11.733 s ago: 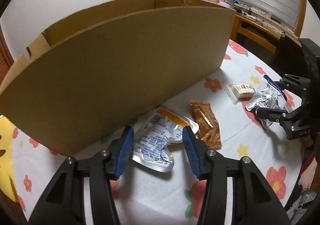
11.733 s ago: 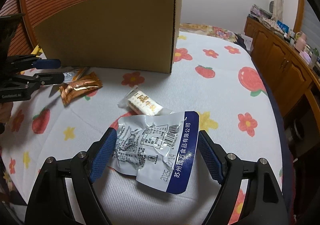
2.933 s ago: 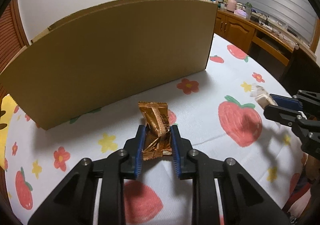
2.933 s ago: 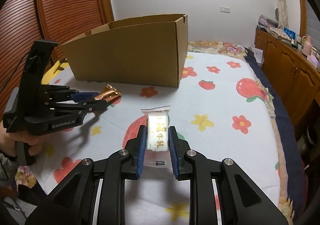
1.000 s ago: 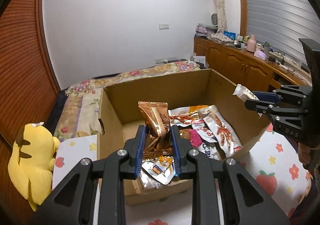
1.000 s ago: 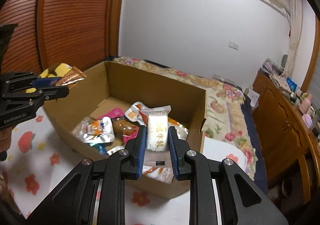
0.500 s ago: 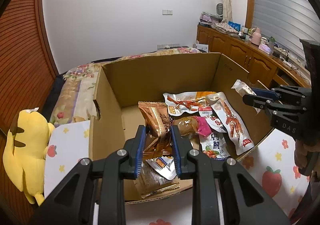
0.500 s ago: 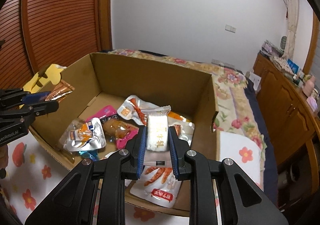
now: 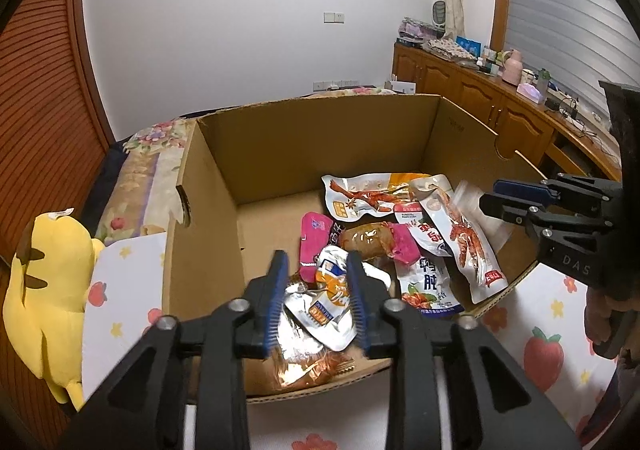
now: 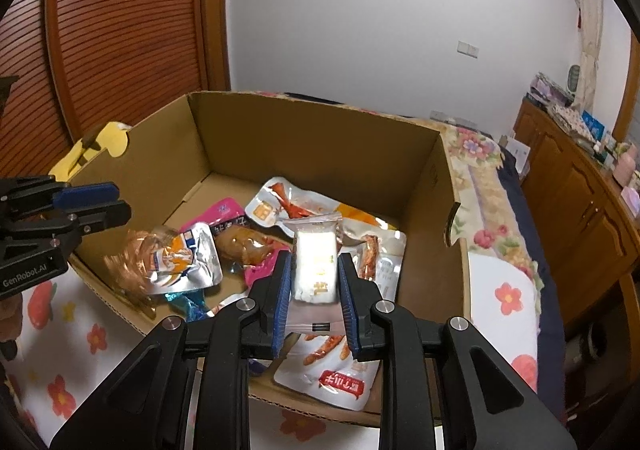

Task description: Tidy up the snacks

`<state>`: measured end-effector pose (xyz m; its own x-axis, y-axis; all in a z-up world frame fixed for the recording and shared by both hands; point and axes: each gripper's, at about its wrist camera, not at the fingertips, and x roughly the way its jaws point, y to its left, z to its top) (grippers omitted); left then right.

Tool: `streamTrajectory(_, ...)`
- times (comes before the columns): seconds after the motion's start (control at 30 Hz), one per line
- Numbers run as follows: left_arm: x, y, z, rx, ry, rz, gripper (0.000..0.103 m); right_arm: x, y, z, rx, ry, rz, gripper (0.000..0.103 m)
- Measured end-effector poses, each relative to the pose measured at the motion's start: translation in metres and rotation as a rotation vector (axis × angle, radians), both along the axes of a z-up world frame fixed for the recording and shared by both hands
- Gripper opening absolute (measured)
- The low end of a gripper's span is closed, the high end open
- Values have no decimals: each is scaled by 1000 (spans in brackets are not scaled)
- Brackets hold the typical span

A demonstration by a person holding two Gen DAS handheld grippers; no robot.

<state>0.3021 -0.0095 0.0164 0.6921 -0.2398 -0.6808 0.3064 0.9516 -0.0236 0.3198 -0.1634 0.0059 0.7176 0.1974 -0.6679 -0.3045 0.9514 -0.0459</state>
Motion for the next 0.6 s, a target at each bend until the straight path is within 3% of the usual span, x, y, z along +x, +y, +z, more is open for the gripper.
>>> streamTrajectory(0.13,-5,3,3,-16,-14,8,50,-4,-2,1,17,-6,2,27)
streamTrajectory(0.33,-25,1,11,5,-80,20,53,-32,2,10,48,-62,13,35)
streamTrajectory(0.4,-31,-1,14,7,-103,21,59,-46,4,12,58,-87,14,37)
streamTrajectory(0.5,-43,-3,19,8,-144,22,74,-64,5,16,73,-119,9,48)
streamTrajectory(0.6,-56,-5,24,20,-182,24,75,-82,4,21,85,-161,-3,58)
